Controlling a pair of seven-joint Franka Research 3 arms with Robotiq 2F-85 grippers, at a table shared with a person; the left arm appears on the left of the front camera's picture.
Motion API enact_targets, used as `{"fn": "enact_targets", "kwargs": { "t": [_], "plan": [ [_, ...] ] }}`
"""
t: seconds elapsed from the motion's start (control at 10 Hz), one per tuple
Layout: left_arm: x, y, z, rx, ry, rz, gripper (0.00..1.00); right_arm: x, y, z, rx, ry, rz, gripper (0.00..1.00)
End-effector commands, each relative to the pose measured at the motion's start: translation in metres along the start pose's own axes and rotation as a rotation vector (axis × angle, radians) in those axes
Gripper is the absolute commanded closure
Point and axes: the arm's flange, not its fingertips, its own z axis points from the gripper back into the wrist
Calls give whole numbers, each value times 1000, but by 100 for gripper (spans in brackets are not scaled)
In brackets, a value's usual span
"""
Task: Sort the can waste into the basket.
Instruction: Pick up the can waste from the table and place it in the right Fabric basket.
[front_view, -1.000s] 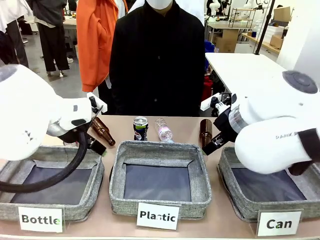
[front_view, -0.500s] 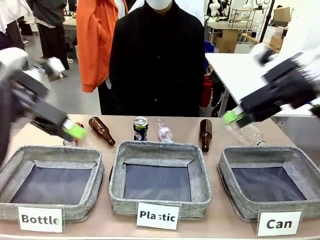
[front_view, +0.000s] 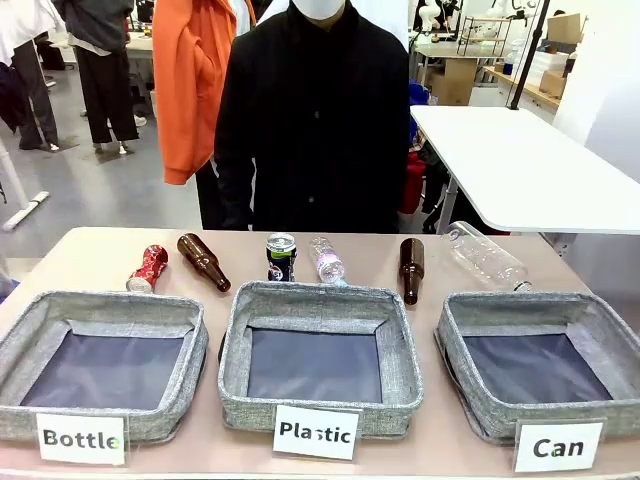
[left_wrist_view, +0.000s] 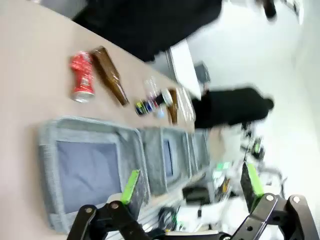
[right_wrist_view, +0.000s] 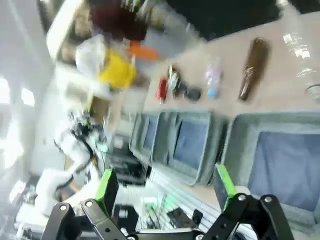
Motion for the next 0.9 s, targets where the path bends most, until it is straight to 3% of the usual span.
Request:
{"fn": "enact_targets", "kwargs": {
  "t": [0.0, 0.2, 0.3, 0.4, 0.5, 0.8],
  "plan": [
    [-49, 30, -10, -44, -143, 58, 0, -33, -29, 4, 36, -123, -38, 0],
    [-53, 34, -12, -54, -204, 76, 0, -36, -46, 10, 16, -207, -87, 0],
    [-60, 32, -14, -15, -224, 76, 0, -34, -51, 4, -54, -234, -109, 0],
    [-65, 25, -22, 49, -224, 14, 0, -5, -43, 45, 5, -178, -103, 0],
    [6, 46, 31, -28, -212, 113, 0, -5, -43, 45, 5, -178, -103, 0],
    [6, 46, 31, -28, -212, 113, 0, -5, -43, 45, 5, -178, -103, 0]
  ]
}}
